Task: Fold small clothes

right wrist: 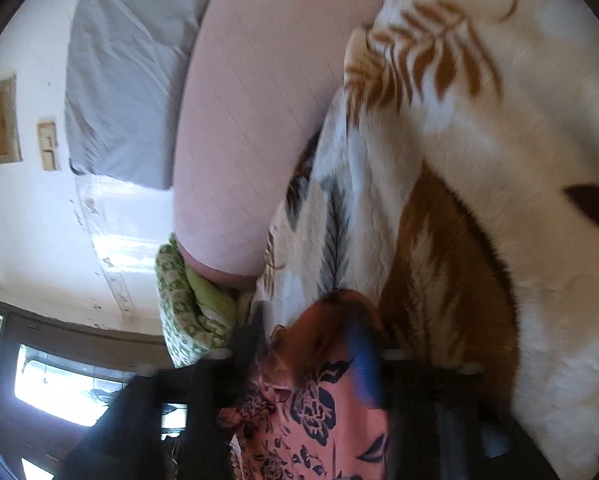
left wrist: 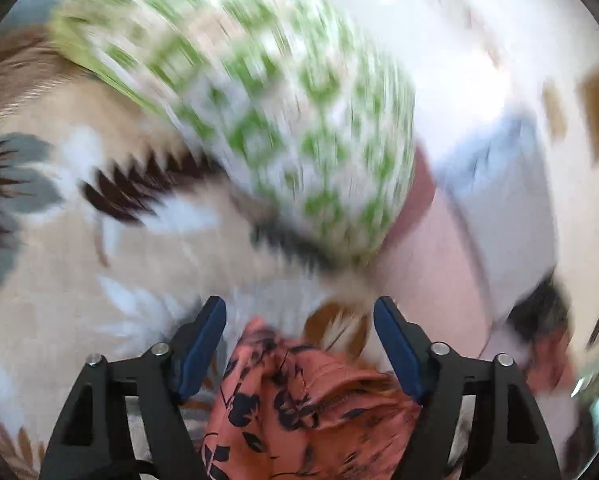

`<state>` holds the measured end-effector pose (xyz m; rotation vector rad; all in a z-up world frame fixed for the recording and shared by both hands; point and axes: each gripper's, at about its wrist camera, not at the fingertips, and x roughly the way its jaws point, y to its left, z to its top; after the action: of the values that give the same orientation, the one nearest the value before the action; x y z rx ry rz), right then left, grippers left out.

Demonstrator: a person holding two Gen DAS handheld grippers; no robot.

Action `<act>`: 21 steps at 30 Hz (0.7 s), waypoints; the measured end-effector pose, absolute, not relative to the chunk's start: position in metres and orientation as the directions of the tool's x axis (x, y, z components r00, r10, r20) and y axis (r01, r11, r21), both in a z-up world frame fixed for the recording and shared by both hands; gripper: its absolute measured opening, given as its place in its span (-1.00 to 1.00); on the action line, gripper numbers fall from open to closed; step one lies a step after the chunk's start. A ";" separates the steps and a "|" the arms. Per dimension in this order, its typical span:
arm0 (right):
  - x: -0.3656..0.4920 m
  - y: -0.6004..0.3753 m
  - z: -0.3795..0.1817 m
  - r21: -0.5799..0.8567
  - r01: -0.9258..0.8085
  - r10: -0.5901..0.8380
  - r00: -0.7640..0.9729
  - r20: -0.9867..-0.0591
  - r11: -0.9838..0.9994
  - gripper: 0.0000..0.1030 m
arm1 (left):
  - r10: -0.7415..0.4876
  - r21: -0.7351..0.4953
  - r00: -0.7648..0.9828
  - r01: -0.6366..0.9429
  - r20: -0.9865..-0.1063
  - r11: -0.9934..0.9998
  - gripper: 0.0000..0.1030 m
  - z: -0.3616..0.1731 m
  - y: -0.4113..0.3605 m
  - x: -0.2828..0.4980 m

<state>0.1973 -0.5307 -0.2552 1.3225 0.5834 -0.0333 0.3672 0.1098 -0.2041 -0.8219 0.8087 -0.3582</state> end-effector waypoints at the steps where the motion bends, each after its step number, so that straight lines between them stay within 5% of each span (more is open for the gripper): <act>1: 0.187 -0.533 -0.248 0.898 0.348 0.265 0.870 -0.416 0.269 0.76 | -0.570 -0.769 0.653 -0.029 -0.498 0.638 0.50 -0.201 0.114 0.361; 5: 0.163 -0.527 -0.216 0.893 0.321 0.215 0.892 -0.397 0.315 0.76 | -0.559 -0.660 0.598 0.066 -0.574 0.749 0.50 -0.185 0.101 0.307; 15: 0.212 -0.352 -0.197 0.637 0.247 0.381 0.626 -0.680 0.731 0.71 | -0.456 -0.579 0.567 -0.044 -0.685 0.814 0.52 -0.258 0.084 0.230; 21: 0.279 -0.250 -0.201 0.624 0.108 0.467 0.569 -0.677 0.774 0.69 | -0.428 -0.527 0.533 -0.041 -0.730 0.849 0.33 -0.265 0.095 0.240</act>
<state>0.2790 -0.2501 -0.2010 0.6763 0.9584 0.2310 0.2404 0.0950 -0.2654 -0.5284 0.9923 -0.2436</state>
